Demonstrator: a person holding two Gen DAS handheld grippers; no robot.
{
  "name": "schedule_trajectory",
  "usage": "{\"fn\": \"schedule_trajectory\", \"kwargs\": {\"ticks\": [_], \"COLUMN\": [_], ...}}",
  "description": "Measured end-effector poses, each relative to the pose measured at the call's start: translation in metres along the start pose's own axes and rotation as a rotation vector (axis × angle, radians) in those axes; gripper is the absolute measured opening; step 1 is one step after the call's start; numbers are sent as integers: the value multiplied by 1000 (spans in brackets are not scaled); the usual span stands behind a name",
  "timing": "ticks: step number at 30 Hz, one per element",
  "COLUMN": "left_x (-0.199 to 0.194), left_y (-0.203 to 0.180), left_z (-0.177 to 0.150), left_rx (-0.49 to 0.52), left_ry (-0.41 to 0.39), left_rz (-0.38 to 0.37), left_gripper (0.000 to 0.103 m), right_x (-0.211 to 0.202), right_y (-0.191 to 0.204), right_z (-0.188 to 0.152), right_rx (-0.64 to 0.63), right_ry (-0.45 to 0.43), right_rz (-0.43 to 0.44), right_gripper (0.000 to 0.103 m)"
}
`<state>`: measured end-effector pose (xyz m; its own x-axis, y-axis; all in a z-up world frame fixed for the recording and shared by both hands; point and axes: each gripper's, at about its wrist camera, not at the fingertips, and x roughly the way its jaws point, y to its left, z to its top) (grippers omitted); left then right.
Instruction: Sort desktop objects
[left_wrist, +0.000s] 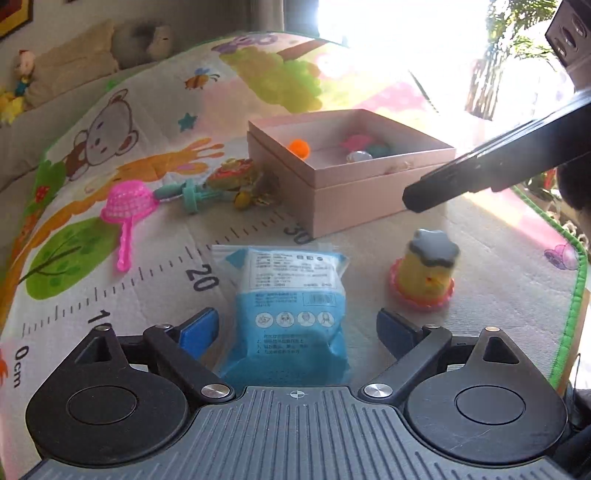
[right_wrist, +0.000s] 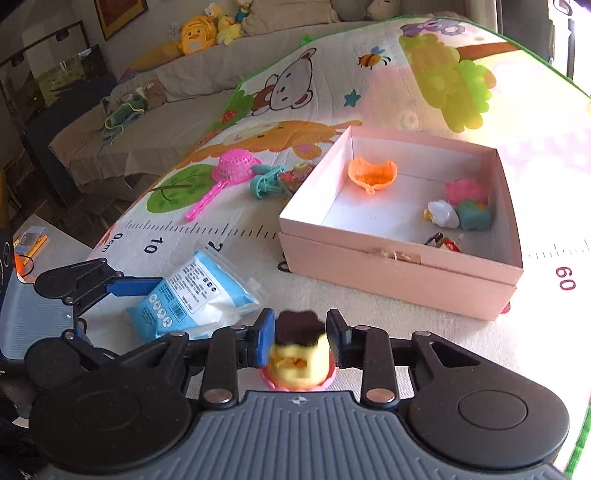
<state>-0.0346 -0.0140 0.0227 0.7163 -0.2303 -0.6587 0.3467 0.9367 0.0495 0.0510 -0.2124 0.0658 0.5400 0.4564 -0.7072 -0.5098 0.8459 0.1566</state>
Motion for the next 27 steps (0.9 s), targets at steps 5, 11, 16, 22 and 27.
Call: {"fn": "schedule_trajectory", "kwargs": {"ticks": [5,11,16,22,27], "left_x": [5,-4,-12,-16,-13], "left_y": [19,48,65,71,59], "left_z": [2,-2,-9,-11,-10], "left_rx": [-53,-158,-207,-231,-183], "left_ry": [12,-5,-28,-58,-57], "left_rz": [143,166,121,71,76], "left_gripper": [98,99,100,100,101], "right_x": [28,129,199,196,154], "right_y": [26,55,48,45,60], "right_z": [66,140,159,152,119], "right_rx": [-133,-321,-342,-321,-339], "right_ry": [-52,91,272,297,311], "right_rz": [-10,-83,-124,-93,-17], "right_gripper": [59,59,59,38,34]}}
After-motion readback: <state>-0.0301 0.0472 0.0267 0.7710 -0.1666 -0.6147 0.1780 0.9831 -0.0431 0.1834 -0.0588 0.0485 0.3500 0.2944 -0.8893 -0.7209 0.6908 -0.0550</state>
